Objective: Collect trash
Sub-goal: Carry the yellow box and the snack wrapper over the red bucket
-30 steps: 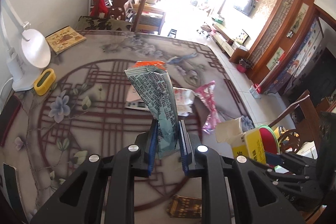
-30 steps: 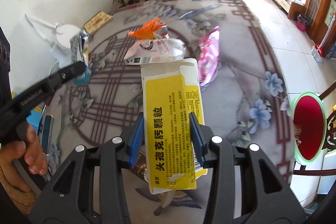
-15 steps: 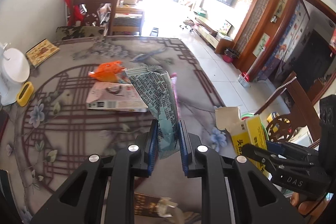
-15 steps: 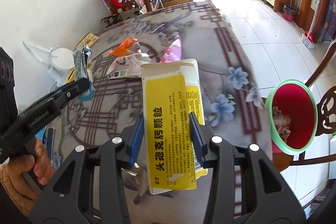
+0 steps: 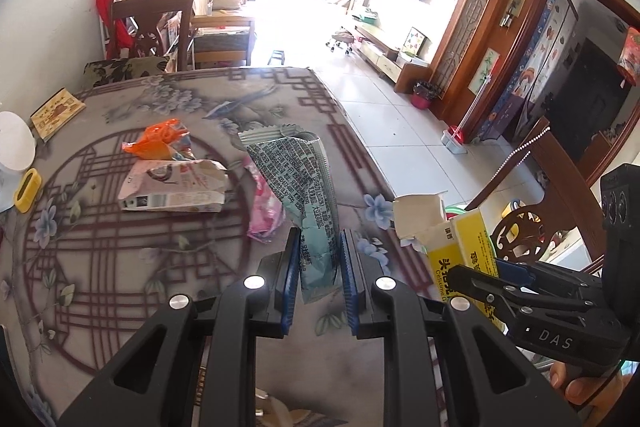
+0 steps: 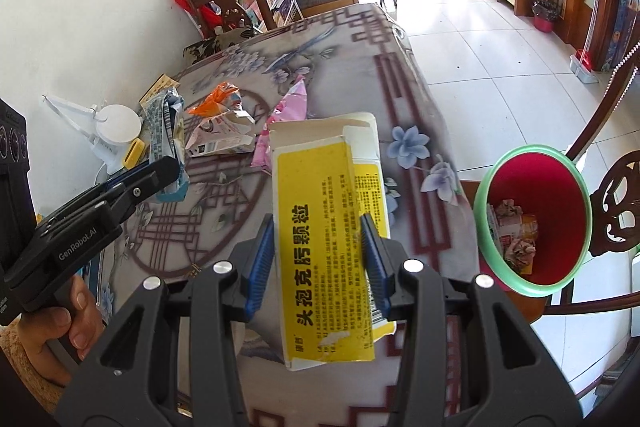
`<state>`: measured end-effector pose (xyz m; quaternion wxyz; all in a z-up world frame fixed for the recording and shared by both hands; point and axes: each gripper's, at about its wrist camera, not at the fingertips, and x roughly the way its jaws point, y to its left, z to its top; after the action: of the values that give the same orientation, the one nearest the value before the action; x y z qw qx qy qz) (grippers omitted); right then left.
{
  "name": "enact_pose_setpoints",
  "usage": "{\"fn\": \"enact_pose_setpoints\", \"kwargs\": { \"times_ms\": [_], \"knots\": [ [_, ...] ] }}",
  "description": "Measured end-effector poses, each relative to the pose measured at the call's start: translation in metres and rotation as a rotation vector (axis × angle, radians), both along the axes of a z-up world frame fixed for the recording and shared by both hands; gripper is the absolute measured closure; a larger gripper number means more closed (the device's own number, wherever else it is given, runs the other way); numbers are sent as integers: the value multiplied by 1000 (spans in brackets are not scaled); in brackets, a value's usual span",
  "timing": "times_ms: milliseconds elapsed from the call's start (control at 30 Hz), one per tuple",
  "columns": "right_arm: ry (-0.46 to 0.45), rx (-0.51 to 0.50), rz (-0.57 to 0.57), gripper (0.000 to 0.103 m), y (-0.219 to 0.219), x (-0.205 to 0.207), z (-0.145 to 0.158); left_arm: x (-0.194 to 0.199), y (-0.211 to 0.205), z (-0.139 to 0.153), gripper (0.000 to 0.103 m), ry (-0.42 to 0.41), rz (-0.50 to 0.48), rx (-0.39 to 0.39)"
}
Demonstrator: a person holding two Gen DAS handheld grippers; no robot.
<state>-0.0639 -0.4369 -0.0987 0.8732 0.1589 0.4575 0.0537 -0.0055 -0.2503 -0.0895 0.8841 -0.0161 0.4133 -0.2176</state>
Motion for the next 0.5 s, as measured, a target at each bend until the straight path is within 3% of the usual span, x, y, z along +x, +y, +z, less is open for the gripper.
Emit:
{"fn": "enact_pose_setpoints", "kwargs": {
  "times_ms": [500],
  "knots": [
    [10, 19, -43, 62, -41, -12, -9, -5, -45, -7, 86, 16, -43, 25]
  ]
}}
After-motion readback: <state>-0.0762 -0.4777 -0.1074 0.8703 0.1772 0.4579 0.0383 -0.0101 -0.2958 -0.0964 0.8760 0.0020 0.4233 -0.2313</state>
